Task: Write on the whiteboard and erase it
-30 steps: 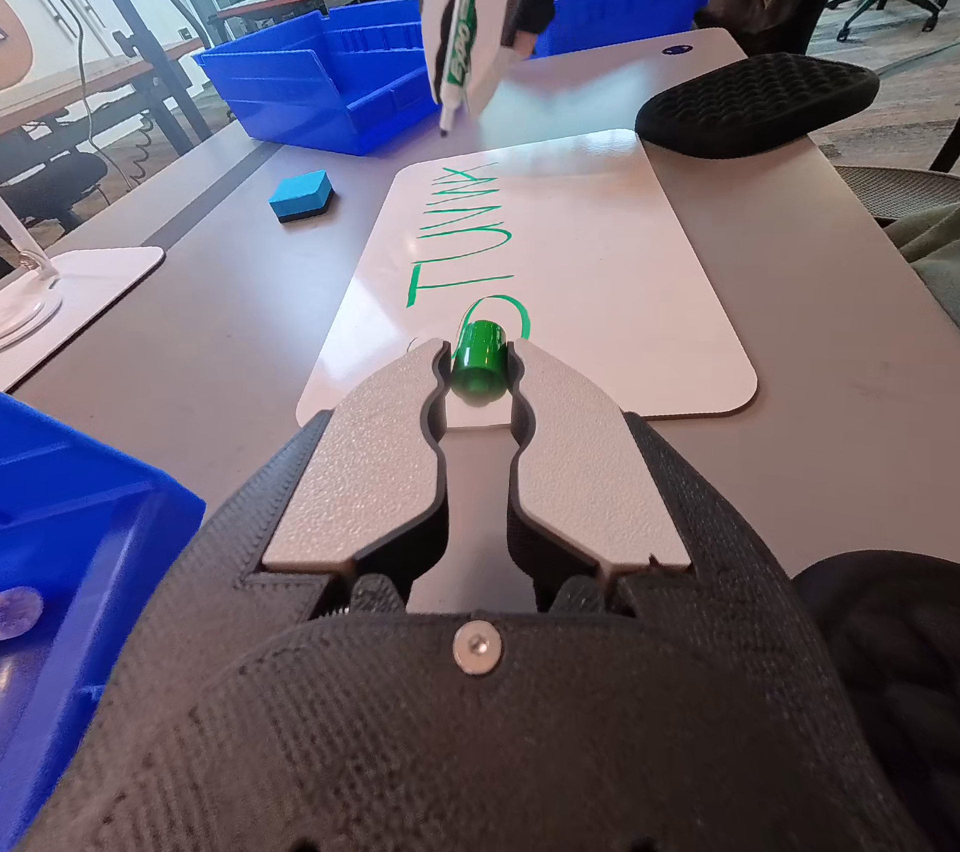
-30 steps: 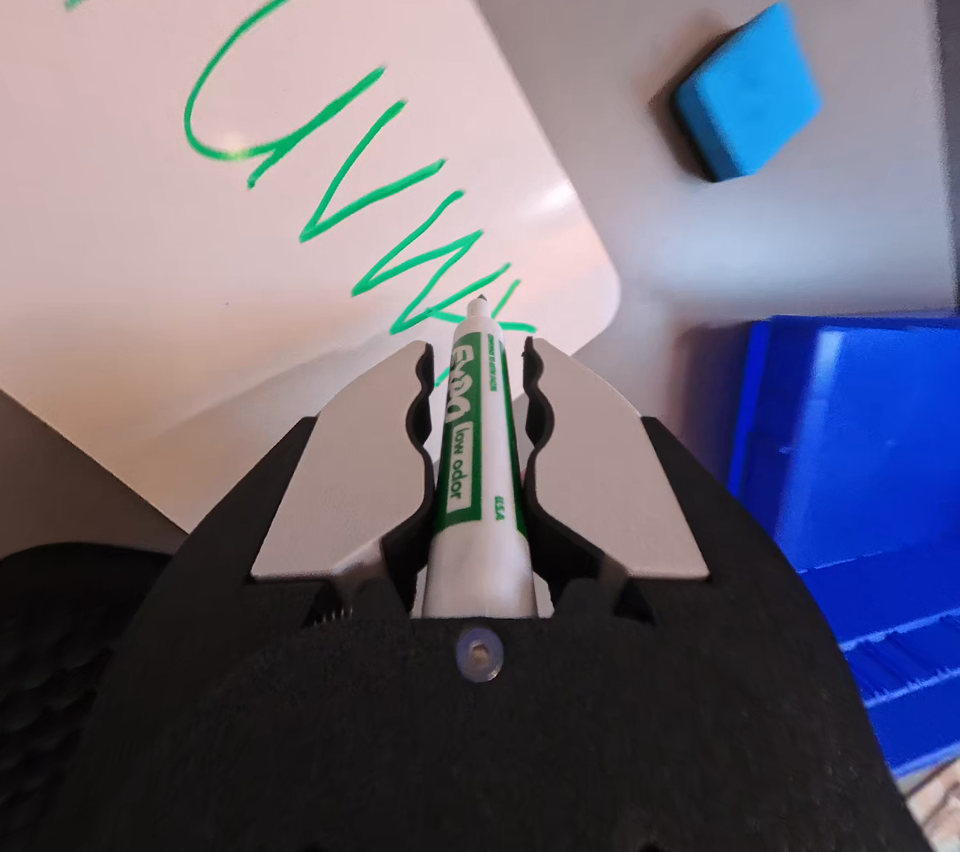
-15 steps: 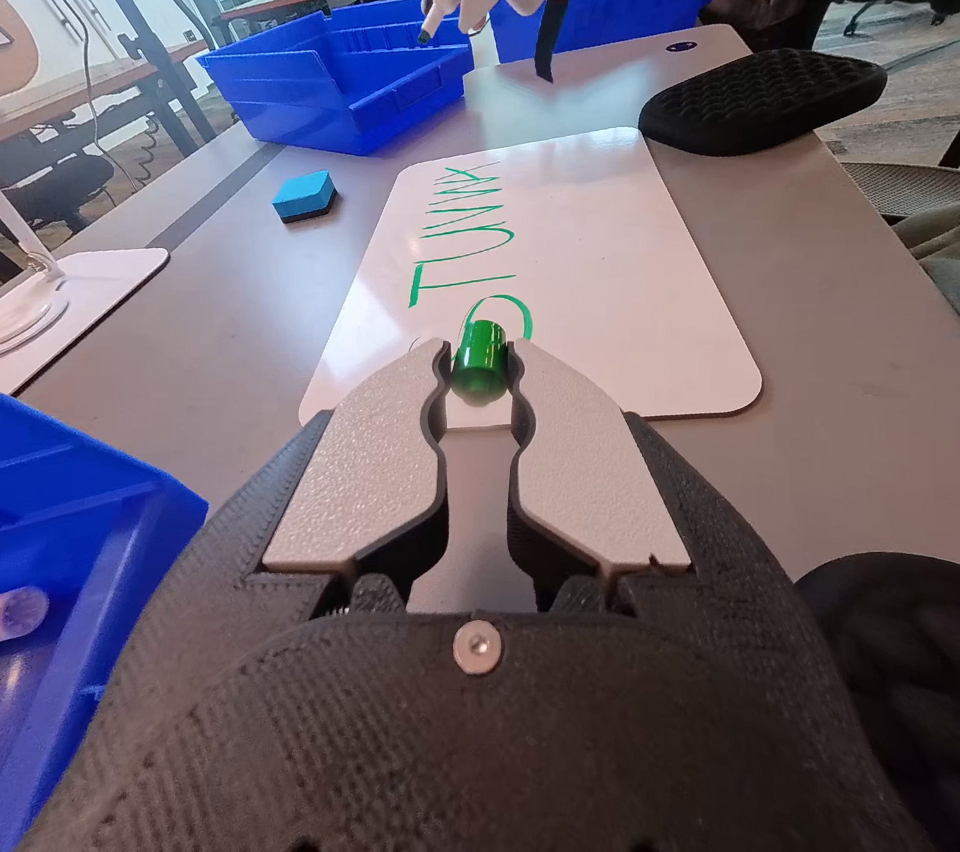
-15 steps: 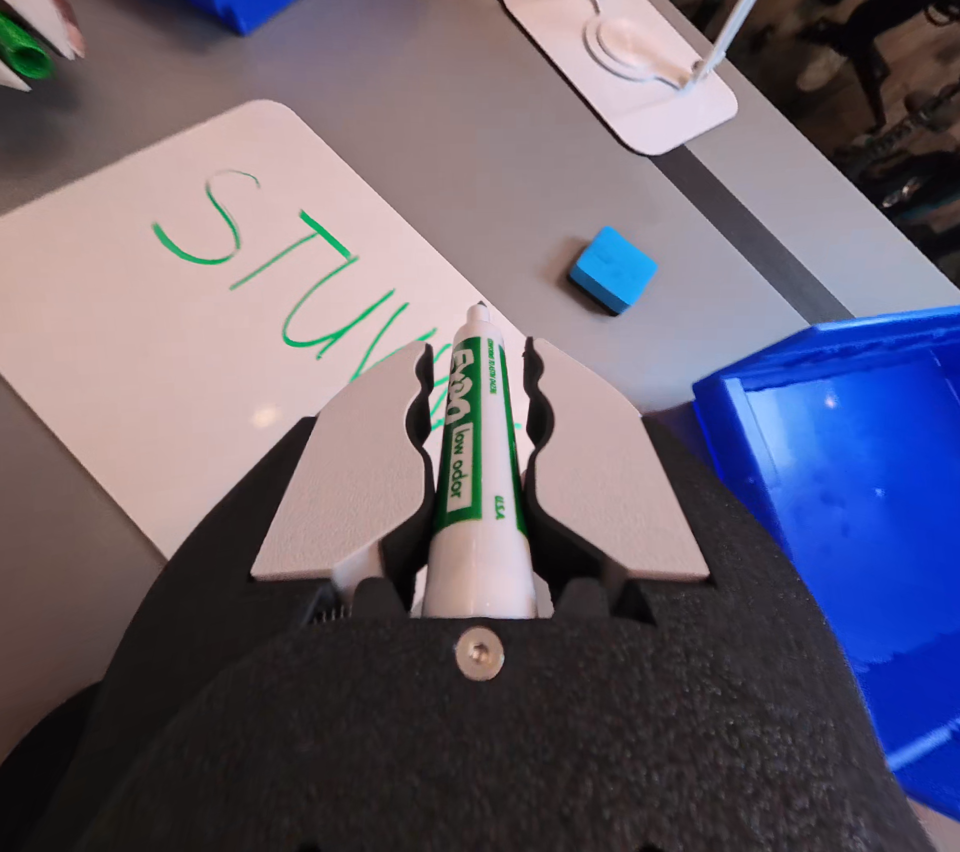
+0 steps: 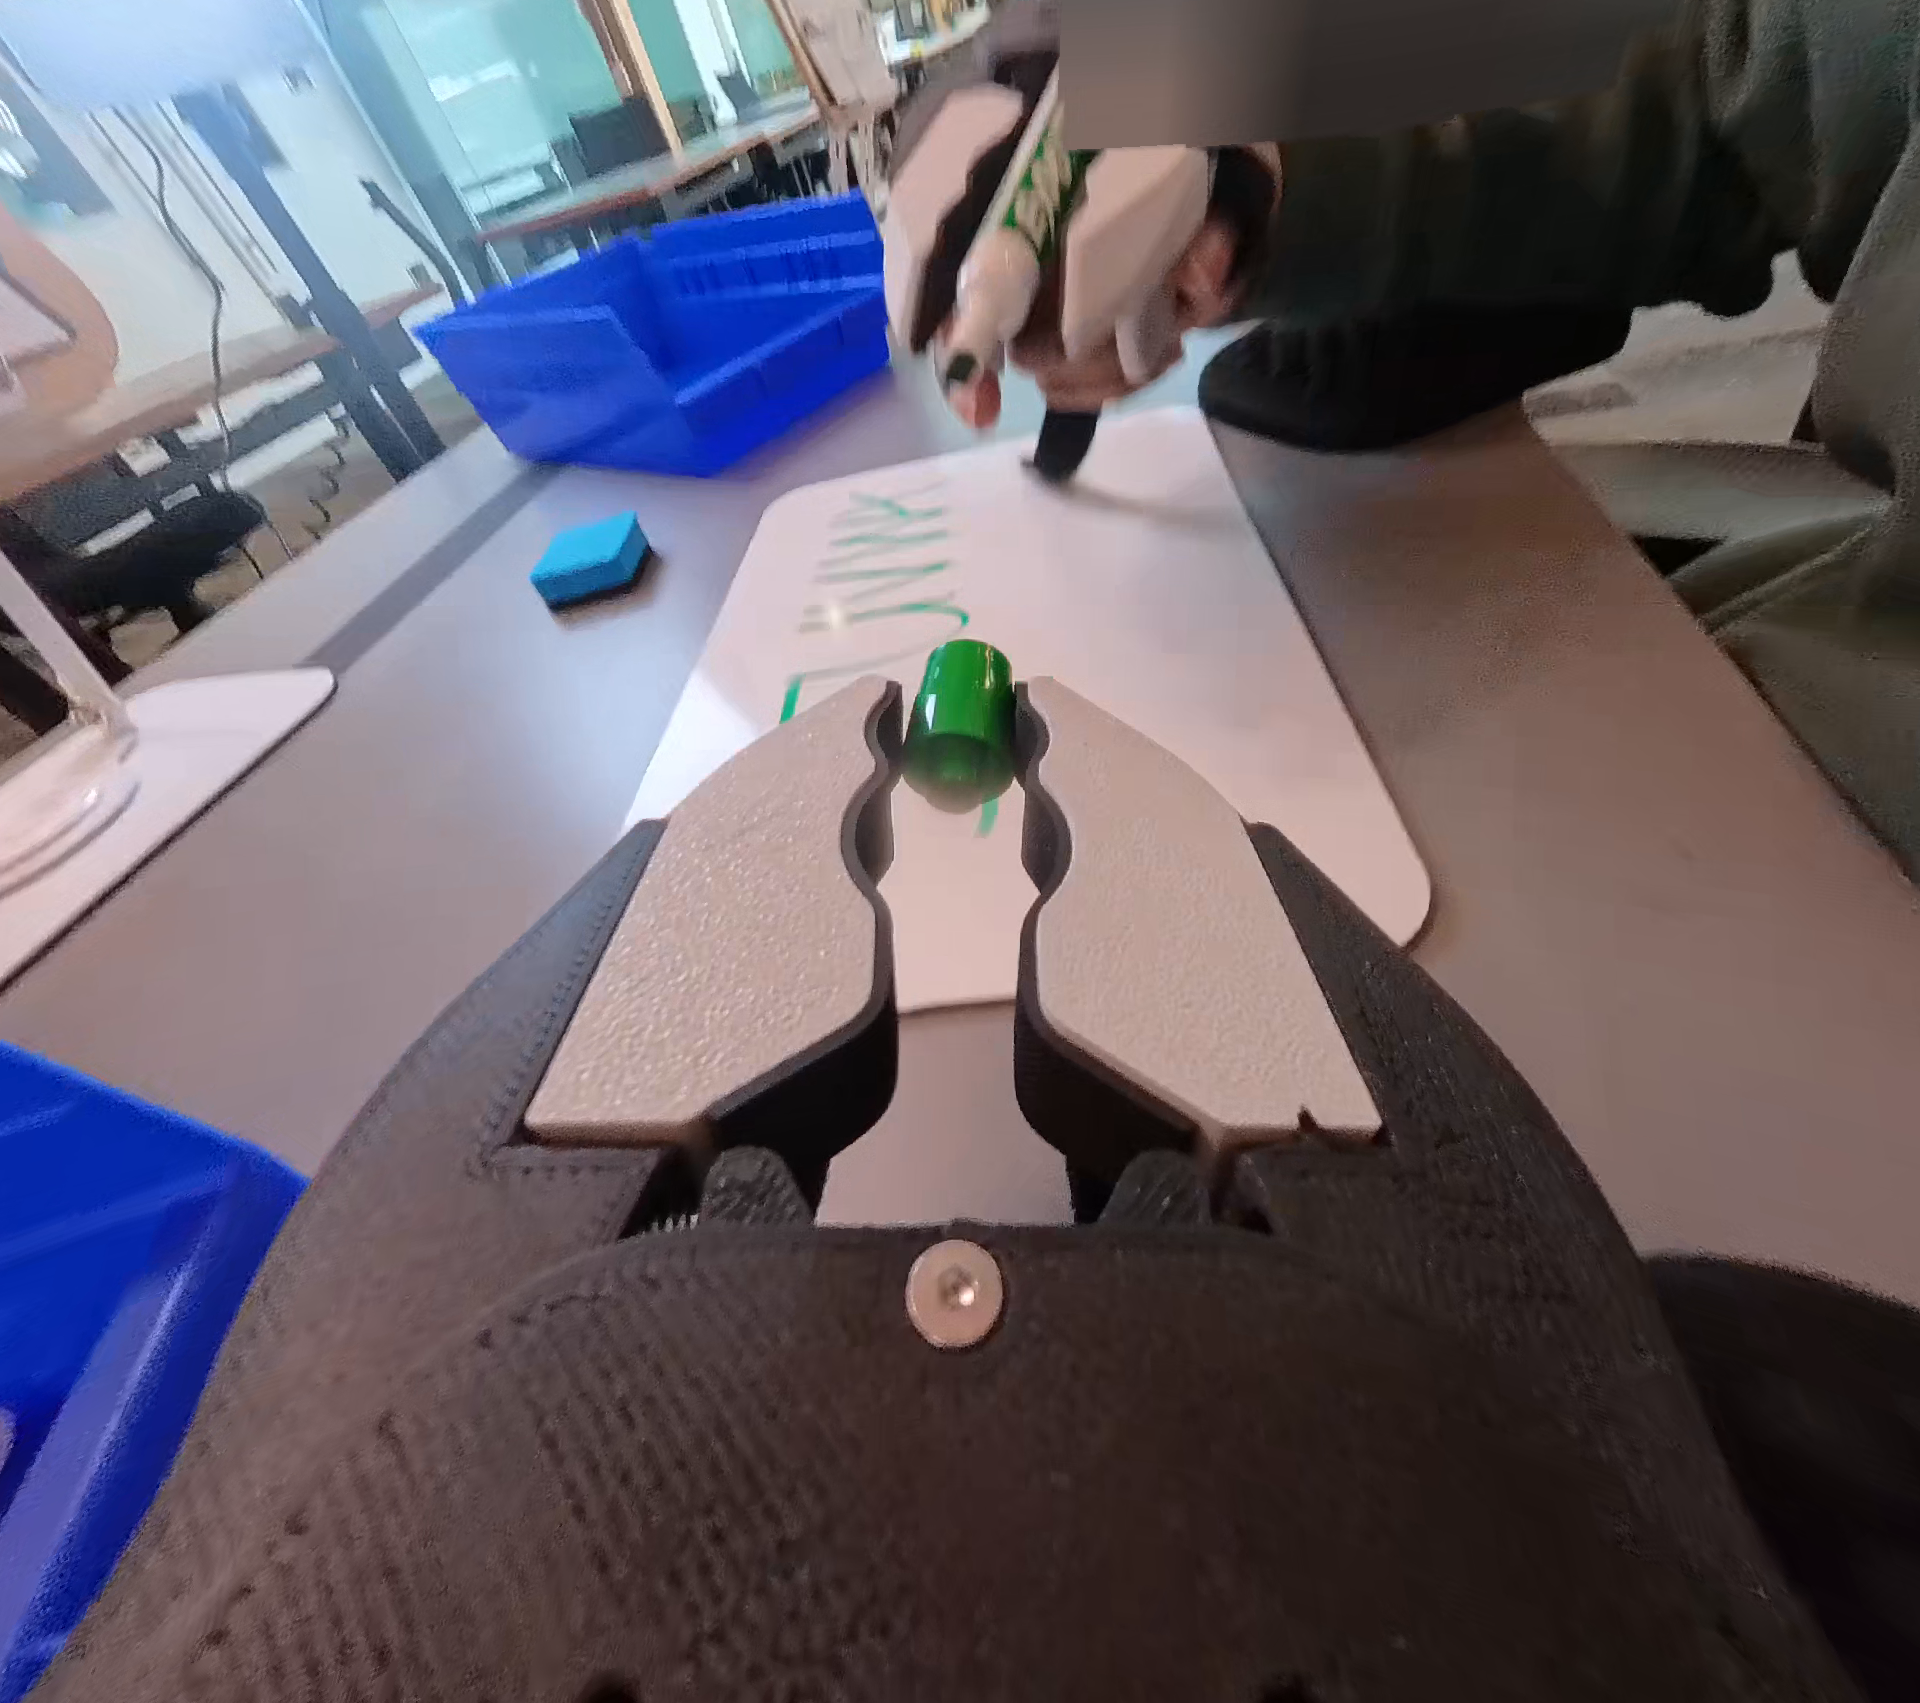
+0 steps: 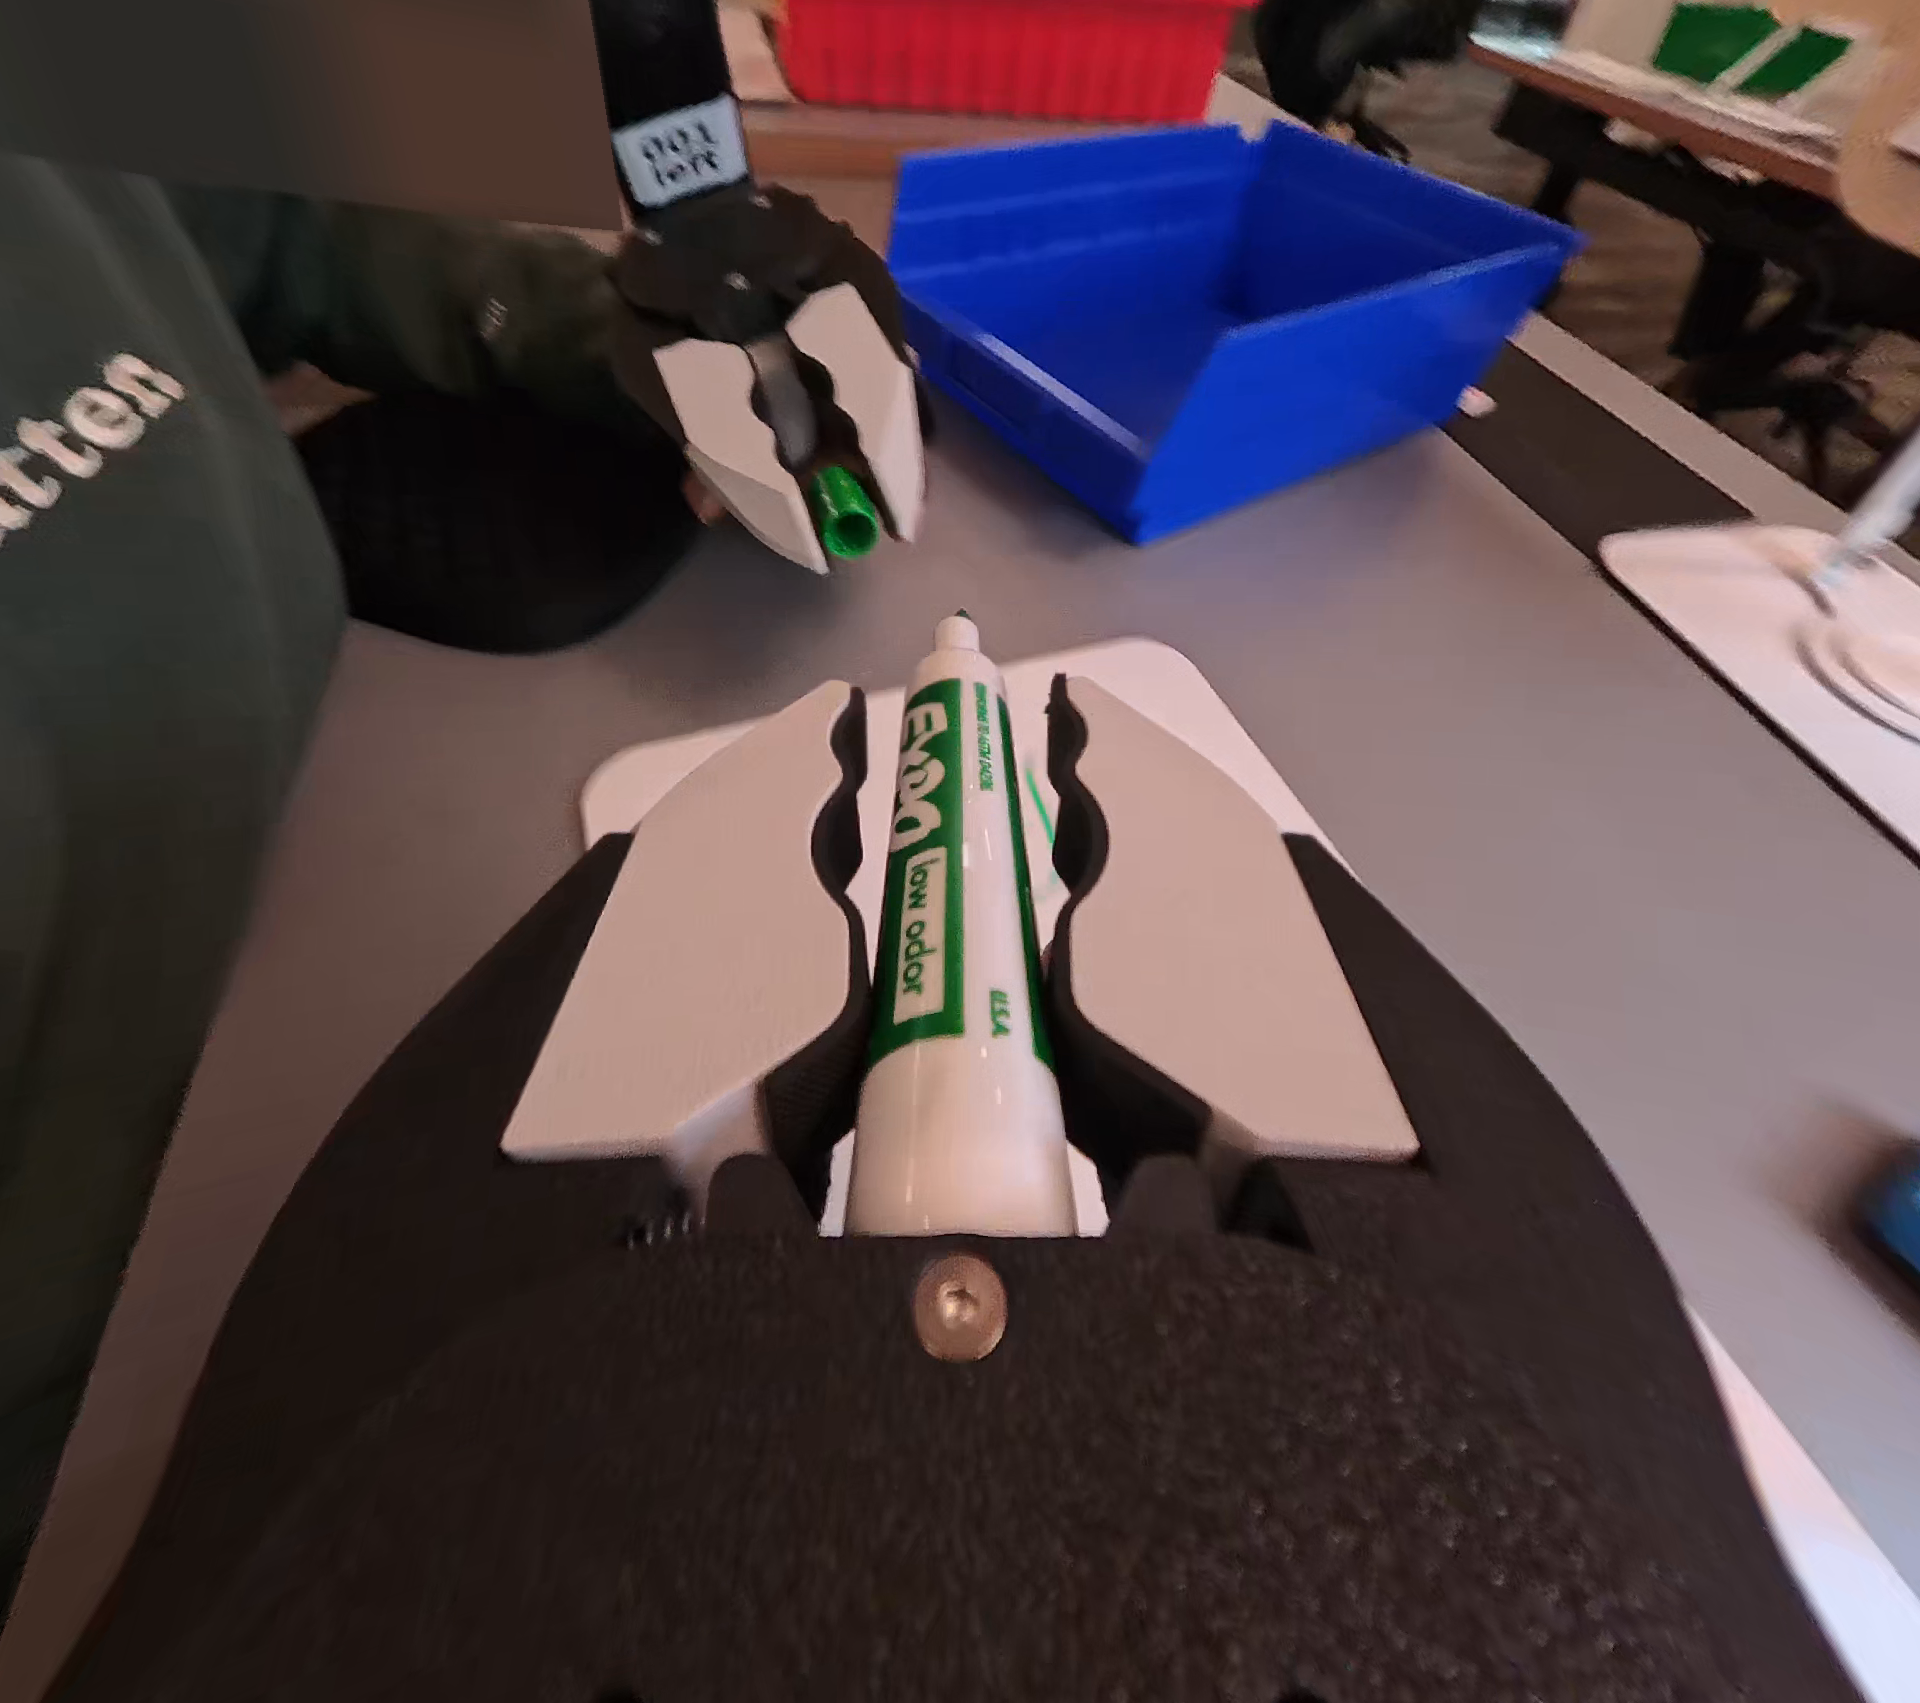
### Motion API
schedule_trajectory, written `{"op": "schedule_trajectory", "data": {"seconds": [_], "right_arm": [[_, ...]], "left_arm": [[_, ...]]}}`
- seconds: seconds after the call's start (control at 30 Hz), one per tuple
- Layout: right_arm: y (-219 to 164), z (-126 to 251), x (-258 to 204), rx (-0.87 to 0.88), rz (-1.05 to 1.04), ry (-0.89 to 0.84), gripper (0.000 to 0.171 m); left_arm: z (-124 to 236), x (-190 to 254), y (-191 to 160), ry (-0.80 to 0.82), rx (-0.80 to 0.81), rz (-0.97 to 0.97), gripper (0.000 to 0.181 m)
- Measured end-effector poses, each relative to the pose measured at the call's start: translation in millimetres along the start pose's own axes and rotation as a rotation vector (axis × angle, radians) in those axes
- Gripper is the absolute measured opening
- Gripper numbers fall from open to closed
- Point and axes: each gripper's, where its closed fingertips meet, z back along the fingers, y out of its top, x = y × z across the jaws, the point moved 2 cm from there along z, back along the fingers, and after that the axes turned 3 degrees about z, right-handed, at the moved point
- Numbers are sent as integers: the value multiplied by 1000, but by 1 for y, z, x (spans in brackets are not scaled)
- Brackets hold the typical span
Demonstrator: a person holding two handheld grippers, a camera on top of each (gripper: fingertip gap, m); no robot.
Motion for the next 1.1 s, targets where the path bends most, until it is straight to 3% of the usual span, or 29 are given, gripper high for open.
{"op": "schedule_trajectory", "data": {"seconds": [0.17, 0.33, 1.1], "right_arm": [[21, -35, -28, 130, -56, 103, 34], [22, -47, -35, 135, -106, 143, 34], [5, -79, -64, 145, -454, 319, 32]], "left_arm": [[-3, 8, 21, 29, 64, -77, 20], [3, 15, 38, 25, 140, -110, 20], [2, 34, 17, -47, -36, -240, 19]]}}
